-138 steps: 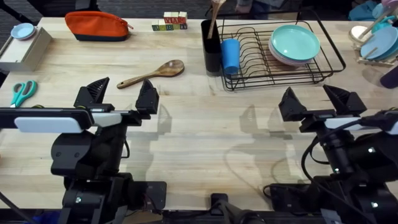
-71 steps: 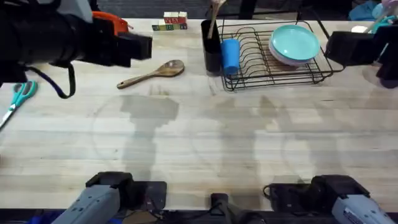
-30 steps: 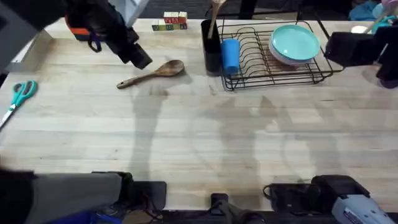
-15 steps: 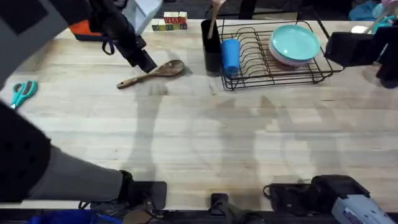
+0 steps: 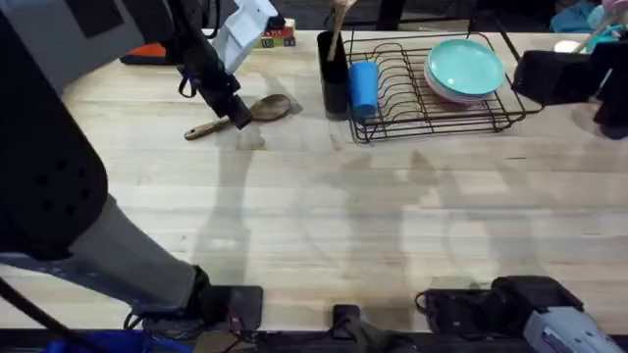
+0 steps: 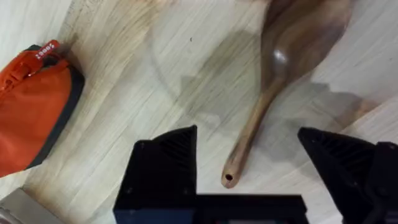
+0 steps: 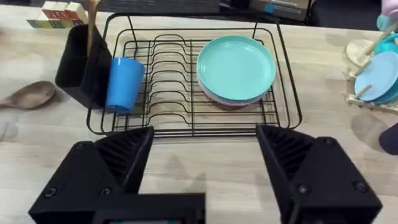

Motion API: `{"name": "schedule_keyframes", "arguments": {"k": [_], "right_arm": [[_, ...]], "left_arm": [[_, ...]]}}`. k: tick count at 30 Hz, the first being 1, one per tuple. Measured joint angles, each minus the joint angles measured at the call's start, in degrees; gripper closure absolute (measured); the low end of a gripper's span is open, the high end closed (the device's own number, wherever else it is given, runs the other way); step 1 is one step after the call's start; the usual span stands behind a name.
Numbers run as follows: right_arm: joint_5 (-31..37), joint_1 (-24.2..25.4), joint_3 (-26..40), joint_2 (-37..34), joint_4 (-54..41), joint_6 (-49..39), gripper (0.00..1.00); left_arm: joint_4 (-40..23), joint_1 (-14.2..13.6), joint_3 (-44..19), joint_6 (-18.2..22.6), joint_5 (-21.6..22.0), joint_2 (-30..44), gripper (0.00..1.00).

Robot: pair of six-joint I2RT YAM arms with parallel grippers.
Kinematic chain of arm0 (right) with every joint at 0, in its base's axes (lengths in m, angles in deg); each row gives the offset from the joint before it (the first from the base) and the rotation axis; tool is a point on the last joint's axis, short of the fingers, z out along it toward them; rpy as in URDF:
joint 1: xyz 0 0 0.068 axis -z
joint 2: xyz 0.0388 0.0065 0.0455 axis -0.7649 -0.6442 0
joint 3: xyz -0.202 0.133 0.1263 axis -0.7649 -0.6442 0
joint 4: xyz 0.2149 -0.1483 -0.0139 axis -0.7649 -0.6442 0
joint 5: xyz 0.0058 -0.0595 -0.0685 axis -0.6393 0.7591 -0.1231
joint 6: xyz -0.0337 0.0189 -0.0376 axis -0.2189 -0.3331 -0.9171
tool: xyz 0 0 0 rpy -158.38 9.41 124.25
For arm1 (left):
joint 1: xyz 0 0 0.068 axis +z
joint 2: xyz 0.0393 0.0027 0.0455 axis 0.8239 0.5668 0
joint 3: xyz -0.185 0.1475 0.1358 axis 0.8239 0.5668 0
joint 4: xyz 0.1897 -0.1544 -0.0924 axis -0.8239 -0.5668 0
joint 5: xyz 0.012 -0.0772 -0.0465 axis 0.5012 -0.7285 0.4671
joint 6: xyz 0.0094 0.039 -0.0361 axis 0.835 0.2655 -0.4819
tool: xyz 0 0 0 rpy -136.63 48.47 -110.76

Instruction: Pick up the spoon on the table one by one and put them onto the rack

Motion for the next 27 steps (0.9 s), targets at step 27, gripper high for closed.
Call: {"name": "schedule_keyframes", "arguments": {"k": [27], "right_arm": [[0.00, 0.00, 0.00, 0.00, 0.00, -0.02, 0.003]], "left_arm": [[-1.14, 2.03, -0.22, 4.74, -5.41, 4.23, 0.008]]}}
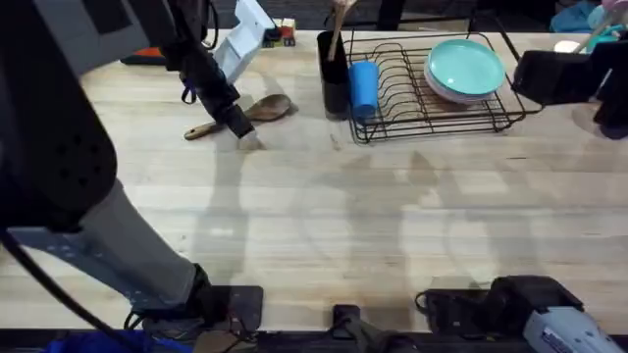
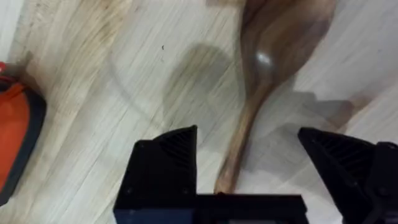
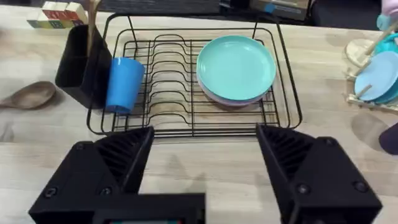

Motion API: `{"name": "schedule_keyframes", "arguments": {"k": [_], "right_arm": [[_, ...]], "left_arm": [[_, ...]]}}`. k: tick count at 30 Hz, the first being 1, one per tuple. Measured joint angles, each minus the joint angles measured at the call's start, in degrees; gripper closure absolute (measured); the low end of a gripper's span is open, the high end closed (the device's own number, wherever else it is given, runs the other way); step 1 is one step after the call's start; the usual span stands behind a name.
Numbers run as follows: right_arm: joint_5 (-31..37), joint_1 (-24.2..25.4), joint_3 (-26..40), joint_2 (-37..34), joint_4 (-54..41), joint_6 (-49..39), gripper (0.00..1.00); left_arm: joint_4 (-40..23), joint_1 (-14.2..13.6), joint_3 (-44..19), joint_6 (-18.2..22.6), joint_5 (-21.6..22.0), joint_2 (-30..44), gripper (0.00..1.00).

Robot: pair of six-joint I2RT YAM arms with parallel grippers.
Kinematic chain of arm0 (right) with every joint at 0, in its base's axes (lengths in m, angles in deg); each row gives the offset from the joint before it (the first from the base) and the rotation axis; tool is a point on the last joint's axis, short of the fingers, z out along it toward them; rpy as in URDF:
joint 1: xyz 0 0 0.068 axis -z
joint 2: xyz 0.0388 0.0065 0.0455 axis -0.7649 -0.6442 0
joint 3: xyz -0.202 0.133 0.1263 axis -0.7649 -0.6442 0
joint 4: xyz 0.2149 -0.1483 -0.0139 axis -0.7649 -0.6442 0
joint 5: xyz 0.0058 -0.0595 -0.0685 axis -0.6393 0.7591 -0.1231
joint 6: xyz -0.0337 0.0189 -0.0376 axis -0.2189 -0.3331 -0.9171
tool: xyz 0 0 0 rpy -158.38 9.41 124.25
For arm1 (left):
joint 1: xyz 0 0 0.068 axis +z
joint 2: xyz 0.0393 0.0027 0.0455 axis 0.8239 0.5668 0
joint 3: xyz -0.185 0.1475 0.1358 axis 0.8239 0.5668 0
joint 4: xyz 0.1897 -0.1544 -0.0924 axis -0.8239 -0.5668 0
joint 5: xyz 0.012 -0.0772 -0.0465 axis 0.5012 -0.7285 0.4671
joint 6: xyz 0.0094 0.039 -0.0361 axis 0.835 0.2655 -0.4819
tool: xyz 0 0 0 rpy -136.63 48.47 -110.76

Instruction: Pick up the spoon on the table one by one and put them onto the rack

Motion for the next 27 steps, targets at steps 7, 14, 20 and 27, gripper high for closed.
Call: {"name": "schedule_keyframes", "arguments": {"k": [7, 14, 20, 27], "right_arm": [[0.00, 0.00, 0.00, 0.00, 0.00, 0.00, 0.004], [-0.02, 0.00, 0.00, 0.00, 0.00, 0.00, 0.004], [-0.04, 0.00, 0.00, 0.00, 0.00, 0.00, 0.004], [-0.20, 0.00, 0.00, 0.00, 0.00, 0.31, 0.003]], "left_arm": [[0.57, 0.00, 0.00, 0.00, -0.04, 2.17, 0.008], [0.48, 0.01, -0.42, 0.00, -0.40, 4.06, 0.008], [-0.47, 0.05, -1.32, 0.00, -0.82, 4.93, 0.008], [-2.16, 0.30, -2.51, -0.01, -1.53, 6.00, 0.008]]}}
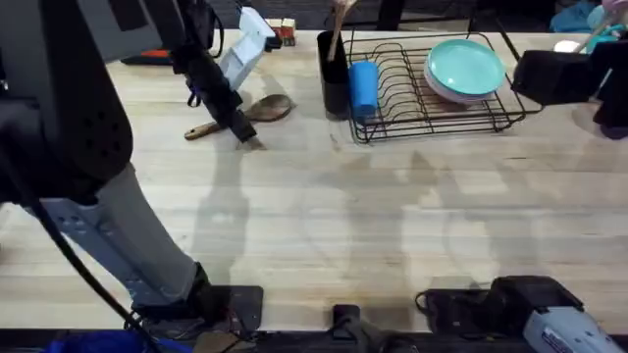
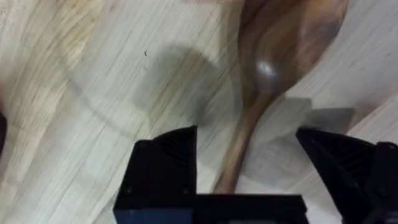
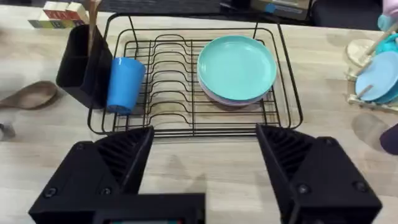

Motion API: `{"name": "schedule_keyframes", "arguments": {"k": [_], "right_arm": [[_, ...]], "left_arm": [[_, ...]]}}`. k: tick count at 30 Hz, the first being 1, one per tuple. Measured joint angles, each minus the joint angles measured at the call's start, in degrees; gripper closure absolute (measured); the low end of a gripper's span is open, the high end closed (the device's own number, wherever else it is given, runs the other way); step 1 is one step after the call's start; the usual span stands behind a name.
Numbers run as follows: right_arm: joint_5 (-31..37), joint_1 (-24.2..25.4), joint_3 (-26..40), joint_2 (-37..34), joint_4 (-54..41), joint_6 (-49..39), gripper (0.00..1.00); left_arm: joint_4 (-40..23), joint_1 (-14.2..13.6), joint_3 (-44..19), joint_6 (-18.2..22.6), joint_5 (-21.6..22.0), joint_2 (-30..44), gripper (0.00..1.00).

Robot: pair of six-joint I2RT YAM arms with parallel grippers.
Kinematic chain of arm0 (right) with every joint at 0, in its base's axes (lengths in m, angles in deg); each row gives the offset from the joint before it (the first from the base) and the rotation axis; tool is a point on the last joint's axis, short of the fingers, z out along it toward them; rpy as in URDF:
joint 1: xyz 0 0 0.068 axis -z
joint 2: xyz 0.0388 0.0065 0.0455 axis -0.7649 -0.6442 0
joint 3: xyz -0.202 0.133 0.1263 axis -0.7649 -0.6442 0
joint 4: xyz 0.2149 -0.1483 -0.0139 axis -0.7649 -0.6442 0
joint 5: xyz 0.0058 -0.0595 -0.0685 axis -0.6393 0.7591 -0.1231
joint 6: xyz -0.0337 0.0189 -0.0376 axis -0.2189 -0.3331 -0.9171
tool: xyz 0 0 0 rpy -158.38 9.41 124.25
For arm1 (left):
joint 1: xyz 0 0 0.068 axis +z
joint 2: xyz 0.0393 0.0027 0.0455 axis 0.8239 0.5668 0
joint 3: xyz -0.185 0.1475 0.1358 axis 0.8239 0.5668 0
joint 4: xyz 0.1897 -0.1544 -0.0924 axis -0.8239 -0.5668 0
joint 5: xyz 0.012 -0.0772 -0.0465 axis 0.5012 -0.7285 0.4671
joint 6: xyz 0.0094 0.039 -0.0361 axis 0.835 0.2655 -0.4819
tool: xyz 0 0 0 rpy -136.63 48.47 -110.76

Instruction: Pick up the spoon on the table one by one and put them onto the rack

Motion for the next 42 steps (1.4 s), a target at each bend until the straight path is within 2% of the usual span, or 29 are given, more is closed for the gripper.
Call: {"name": "schedule_keyframes", "arguments": {"k": [9, 14, 15, 19, 23, 28, 29, 33, 42], "right_arm": [[0.00, 0.00, 0.00, 0.00, 0.03, 0.02, 0.003], [-0.01, 0.00, 0.00, 0.00, 0.04, 0.04, 0.003], [-0.02, 0.00, 0.00, 0.00, 0.07, 0.03, 0.004], [-0.01, 0.00, 0.00, 0.00, 0.07, 0.04, 0.004], [0.00, 0.00, 0.00, 0.00, 0.05, 0.04, 0.003], [-0.02, 0.00, 0.00, 0.00, 0.07, 0.04, 0.003], [-0.02, 0.00, 0.00, 0.00, 0.07, 0.04, 0.003], [-0.02, 0.00, 0.00, 0.00, 0.06, 0.04, 0.003], [-0.02, 0.00, 0.00, 0.00, 0.05, 0.04, 0.003]], "left_arm": [[-1.28, 0.39, -1.10, 0.01, -1.21, 1.14, 0.005], [-1.85, 0.51, -1.20, 0.09, -2.02, 1.23, 0.159], [-1.95, 0.40, -1.20, 0.21, -2.21, 1.22, 0.230], [-1.82, 0.40, -1.20, 0.26, -2.59, 1.23, 0.396], [-1.61, 0.39, -1.20, 0.40, -2.88, 1.24, 0.661], [-1.41, 0.38, -1.20, 0.44, -2.81, 1.24, 0.801], [-1.41, 0.29, -1.20, 0.44, -2.70, 1.23, 0.856], [-1.47, 0.29, -1.24, 0.41, -2.95, 1.22, 0.944], [-1.47, 0.12, -1.29, 0.40, -2.91, 1.22, 0.951]]}}
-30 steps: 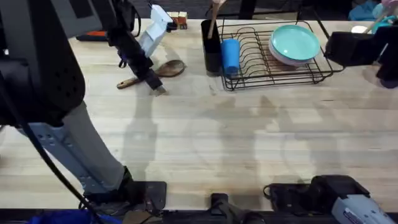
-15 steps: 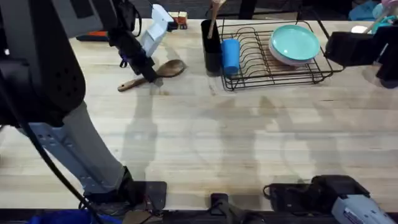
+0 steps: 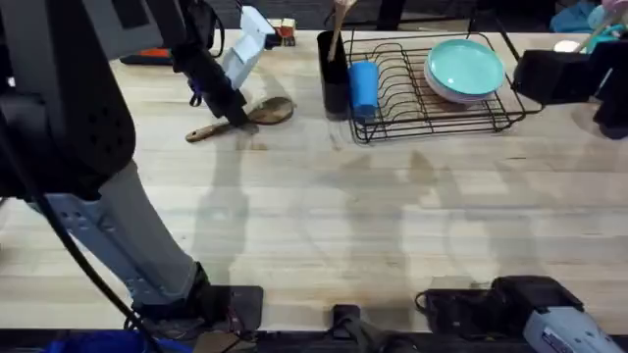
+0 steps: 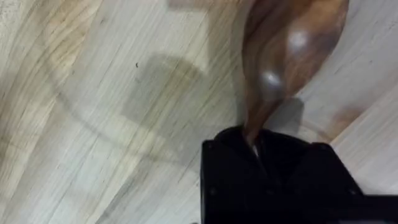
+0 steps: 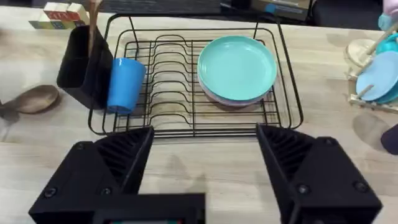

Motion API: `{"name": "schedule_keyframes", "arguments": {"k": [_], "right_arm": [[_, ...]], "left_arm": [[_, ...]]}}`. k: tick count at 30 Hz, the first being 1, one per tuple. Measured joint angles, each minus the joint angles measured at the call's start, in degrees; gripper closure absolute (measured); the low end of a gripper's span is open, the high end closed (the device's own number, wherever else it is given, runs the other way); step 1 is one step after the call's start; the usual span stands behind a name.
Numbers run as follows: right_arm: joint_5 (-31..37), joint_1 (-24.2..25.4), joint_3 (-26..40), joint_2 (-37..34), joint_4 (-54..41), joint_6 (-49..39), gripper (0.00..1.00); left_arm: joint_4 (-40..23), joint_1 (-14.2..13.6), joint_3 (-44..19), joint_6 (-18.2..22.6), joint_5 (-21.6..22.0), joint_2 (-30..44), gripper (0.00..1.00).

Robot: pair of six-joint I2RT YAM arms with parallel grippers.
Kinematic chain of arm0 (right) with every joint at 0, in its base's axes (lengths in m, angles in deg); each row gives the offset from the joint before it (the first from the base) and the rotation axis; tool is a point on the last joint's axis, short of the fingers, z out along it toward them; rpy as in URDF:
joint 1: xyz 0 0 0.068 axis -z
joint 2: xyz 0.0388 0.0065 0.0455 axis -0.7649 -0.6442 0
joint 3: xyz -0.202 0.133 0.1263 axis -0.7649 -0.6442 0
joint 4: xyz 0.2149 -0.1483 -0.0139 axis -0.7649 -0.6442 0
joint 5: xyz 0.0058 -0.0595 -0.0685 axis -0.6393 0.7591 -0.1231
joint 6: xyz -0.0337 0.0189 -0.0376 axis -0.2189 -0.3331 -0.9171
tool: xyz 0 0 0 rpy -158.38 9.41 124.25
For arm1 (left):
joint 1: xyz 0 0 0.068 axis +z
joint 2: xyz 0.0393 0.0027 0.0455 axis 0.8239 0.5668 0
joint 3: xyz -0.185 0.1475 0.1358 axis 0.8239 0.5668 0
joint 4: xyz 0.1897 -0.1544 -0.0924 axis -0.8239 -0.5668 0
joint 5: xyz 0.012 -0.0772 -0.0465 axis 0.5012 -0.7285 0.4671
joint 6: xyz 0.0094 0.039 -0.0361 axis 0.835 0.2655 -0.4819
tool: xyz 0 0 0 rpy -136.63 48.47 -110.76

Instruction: Pick up the spoon on the table one by one and put them onto the rack

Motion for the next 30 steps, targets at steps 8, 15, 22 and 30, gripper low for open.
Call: {"name": "schedule_keyframes", "arguments": {"k": [8, 15, 22, 30], "right_arm": [[0.00, 0.00, 0.00, 0.00, 0.01, 0.00, 0.003], [0.00, 0.00, 0.00, 0.00, 0.01, 0.00, 0.003], [0.02, 0.00, 0.00, 0.00, 0.01, 0.00, 0.003], [0.02, 0.00, 0.00, 0.00, 0.04, 0.00, 0.003]], "left_arm": [[-6.53, -0.04, -5.02, 0.00, 0.00, 2.75, 0.958], [-14.70, -0.11, -12.97, 0.00, -1.16, 5.68, 0.962], [-19.05, -0.11, -22.31, -0.04, -3.24, 4.43, 0.962], [-19.92, -0.11, -22.34, -0.04, -6.59, -3.87, 0.963]]}}
